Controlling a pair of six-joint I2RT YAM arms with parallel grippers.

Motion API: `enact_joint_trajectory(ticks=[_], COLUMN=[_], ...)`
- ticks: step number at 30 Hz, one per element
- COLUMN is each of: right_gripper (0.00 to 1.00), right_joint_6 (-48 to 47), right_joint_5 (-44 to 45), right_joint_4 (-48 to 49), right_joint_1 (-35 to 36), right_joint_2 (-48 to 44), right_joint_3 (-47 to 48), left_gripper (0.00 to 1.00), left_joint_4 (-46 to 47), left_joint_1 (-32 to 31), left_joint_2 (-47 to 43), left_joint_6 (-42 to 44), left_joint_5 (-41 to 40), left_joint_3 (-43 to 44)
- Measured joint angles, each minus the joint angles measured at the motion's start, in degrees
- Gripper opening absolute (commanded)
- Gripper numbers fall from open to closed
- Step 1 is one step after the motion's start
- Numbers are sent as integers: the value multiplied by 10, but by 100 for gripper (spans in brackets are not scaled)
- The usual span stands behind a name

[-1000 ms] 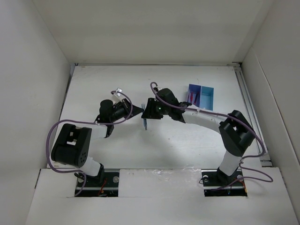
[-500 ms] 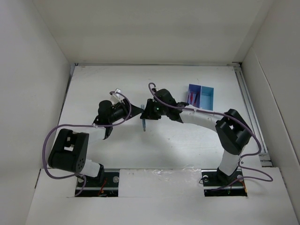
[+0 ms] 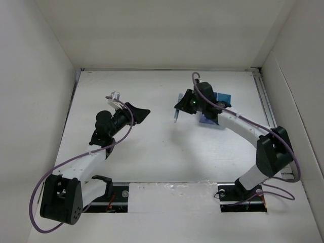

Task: Sort the stationery into containers
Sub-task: Place the pen in the storage box.

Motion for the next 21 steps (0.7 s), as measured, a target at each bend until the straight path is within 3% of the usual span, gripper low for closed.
enact_joint_trajectory(ticks=[9, 21], right_gripper=[0, 0], right_joint_6=[6, 14], right_joint_5=[203, 407], right_joint_4=[-128, -235], right_joint_1=[-142, -187], right_joint_2=[-45, -33], right_joint_3=[10, 55], left_gripper=[58, 58], left_joint_4=[-29, -30], left_joint_1=[0, 0], left_joint_2=[-14, -4], left_joint_6=[6, 8], left_joint_5=[-12, -11], left_joint_3=[-10, -15])
